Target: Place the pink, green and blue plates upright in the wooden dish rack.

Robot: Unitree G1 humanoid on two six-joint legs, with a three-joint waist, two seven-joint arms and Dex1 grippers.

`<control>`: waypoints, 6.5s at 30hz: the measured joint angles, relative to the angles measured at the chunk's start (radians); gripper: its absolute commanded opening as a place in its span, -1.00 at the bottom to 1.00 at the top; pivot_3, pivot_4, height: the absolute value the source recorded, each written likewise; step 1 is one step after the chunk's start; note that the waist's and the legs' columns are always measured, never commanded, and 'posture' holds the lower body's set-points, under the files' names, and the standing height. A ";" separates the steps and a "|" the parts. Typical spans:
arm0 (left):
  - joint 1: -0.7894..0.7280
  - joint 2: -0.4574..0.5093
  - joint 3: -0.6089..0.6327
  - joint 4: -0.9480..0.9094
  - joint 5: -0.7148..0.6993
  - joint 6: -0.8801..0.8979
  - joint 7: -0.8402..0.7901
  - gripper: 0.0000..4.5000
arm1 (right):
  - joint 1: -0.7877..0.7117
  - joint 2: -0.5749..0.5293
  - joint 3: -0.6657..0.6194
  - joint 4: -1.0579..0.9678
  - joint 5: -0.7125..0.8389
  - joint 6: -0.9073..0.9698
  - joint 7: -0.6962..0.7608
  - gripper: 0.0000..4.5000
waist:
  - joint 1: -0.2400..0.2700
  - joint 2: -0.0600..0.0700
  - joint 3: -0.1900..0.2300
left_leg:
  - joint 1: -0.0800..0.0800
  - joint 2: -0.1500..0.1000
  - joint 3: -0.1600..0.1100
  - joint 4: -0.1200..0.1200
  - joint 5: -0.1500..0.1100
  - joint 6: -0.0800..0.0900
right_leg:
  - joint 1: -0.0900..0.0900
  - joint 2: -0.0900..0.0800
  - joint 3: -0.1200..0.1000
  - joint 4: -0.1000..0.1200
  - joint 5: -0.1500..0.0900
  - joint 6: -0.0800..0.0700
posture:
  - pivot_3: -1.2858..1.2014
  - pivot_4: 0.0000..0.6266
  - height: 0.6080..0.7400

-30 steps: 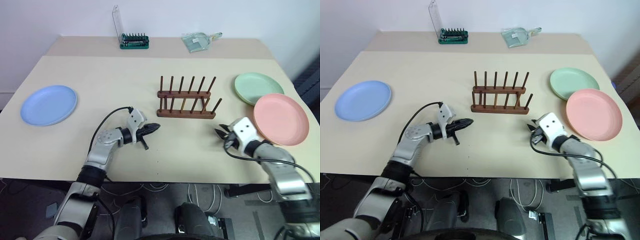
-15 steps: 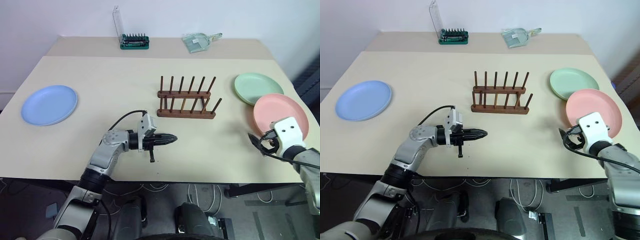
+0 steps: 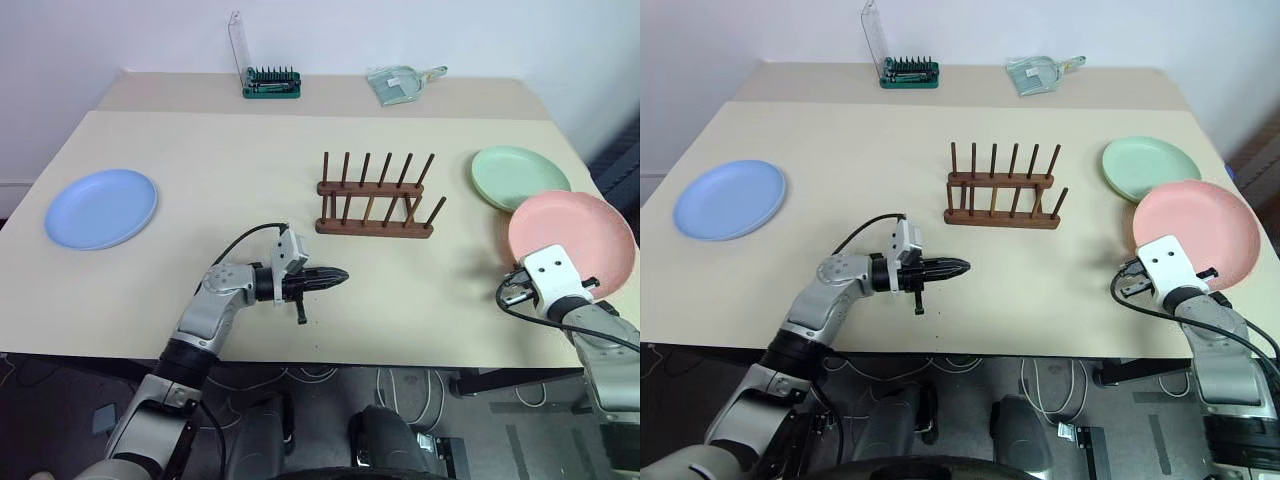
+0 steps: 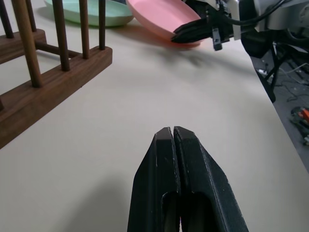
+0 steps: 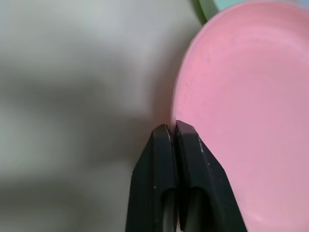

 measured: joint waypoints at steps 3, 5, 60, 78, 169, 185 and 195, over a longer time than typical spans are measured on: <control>0.000 -0.001 0.000 0.000 -0.001 0.000 0.000 -1.00 | 0.028 -0.007 -0.002 -0.048 -0.019 -0.003 0.000 -0.98 | -0.001 0.000 0.000 | 0.000 0.000 0.000 0.000 0.000 0.000 | 0.000 0.000 0.000 0.000 0.000 0.000 | 0.03 -0.52 0.88; 0.000 -0.001 0.000 0.000 -0.001 0.000 -0.001 -1.00 | 0.035 -0.014 -0.002 -0.074 -0.039 -0.007 -0.003 -0.98 | -0.002 0.000 0.000 | 0.000 0.000 0.000 0.000 0.000 0.000 | 0.000 0.000 0.000 0.000 0.000 0.000 | 0.03 -0.52 0.88; 0.004 0.000 0.000 -0.157 -0.002 0.103 0.118 -1.00 | -0.672 0.101 -0.059 0.131 0.881 0.365 0.382 -0.98 | -0.002 0.000 0.002 | -0.001 0.000 0.000 0.000 -0.004 0.006 | -0.001 -0.001 0.000 -0.001 0.000 0.000 | 0.03 -0.52 0.88; 0.011 -0.002 0.002 0.066 0.011 -0.098 0.056 -1.00 | -0.673 0.098 -0.103 0.164 0.856 0.309 0.364 0.98 | -0.002 0.000 0.002 | -0.002 0.000 0.000 -0.001 -0.004 0.006 | -0.002 -0.002 0.000 -0.001 0.000 0.000 | 0.03 -0.52 0.88; 0.066 0.092 0.122 -0.234 -0.075 0.051 0.126 -1.00 | -0.627 0.046 0.096 -0.184 1.038 0.315 0.282 -0.98 | -0.002 0.009 0.008 | -0.001 0.001 0.000 0.001 -0.004 0.006 | 0.000 -0.001 0.000 -0.001 0.000 0.000 | 0.03 -0.52 0.88; 0.068 0.094 0.121 -0.228 -0.087 0.064 0.142 -1.00 | -0.726 0.087 0.100 0.073 0.994 0.369 0.403 -0.98 | -0.002 0.009 0.008 | -0.001 0.001 0.001 0.000 -0.004 0.006 | -0.001 -0.001 0.000 -0.001 0.000 0.000 | 0.03 -0.52 0.88; 0.070 0.089 0.120 -0.214 -0.086 0.051 0.142 -1.00 | -0.761 0.173 0.047 0.096 1.001 0.370 0.360 -0.98 | -0.002 0.009 0.008 | -0.002 0.001 0.001 0.000 -0.004 0.006 | -0.001 -0.001 0.000 -0.001 0.000 0.000 | 0.03 -0.52 0.88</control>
